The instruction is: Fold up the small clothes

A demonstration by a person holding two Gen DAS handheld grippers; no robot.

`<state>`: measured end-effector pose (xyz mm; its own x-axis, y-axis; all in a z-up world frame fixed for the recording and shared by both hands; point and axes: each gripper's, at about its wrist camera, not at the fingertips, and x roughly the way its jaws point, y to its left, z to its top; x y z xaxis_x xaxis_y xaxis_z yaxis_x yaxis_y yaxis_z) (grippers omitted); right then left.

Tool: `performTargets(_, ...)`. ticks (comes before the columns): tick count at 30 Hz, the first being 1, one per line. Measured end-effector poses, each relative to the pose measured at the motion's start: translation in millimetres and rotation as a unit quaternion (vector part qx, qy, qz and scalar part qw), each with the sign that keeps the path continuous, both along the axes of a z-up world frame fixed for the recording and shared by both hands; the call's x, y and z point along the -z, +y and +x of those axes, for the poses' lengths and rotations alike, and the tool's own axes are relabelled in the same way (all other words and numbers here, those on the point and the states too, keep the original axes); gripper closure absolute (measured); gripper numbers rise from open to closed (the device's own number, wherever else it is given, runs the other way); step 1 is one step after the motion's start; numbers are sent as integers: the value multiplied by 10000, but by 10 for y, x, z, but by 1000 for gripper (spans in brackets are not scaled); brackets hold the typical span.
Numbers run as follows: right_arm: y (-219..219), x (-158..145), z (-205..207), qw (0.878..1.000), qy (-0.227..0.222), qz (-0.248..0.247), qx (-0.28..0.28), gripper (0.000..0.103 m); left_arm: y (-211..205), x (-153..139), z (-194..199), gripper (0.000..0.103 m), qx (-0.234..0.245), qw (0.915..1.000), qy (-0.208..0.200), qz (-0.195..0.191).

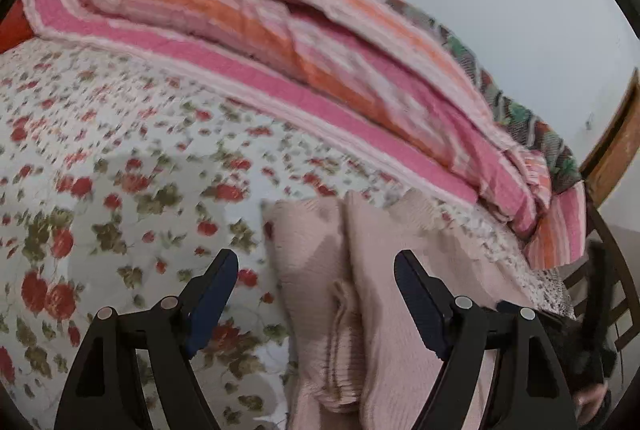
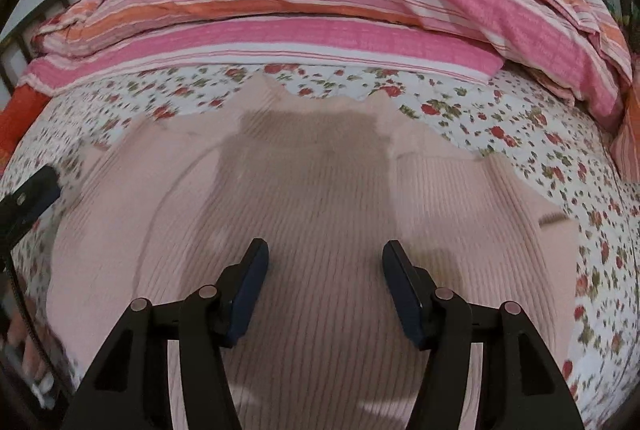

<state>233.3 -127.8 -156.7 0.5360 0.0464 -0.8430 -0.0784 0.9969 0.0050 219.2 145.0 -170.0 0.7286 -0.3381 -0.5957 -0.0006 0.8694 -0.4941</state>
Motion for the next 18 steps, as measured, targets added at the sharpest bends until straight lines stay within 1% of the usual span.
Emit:
performTargets(2, 38, 1, -113, 10000, -2, -30, -70, 44, 29, 3, -14, 24, 100, 9998, 12, -191)
performTargets(5, 62, 3, -274, 9999, -69, -66, -112, 44, 66, -40, -68, 24, 54, 9998, -75, -188)
performTargets(8, 49, 11, -434, 9999, -145, -3, -93, 44, 105, -71, -123, 24, -30, 9997, -163, -154)
performTargets(11, 66, 15, -609, 9995, -298, -76, -108, 44, 146, -86, -150, 24, -72, 9995, -209, -241)
performTargets(15, 168, 62, -851, 9976, -527, -388, -225, 44, 130, -89, -172, 24, -88, 9993, -328, -177)
performTargets(17, 222, 134, -966, 9959, -626, -586, -284, 44, 92, -90, -158, 26, -73, 9998, -188, -72)
performTargets(18, 237, 160, -1007, 9953, -663, -645, -302, 44, 76, -99, -171, 26, -6, 9997, -233, -101)
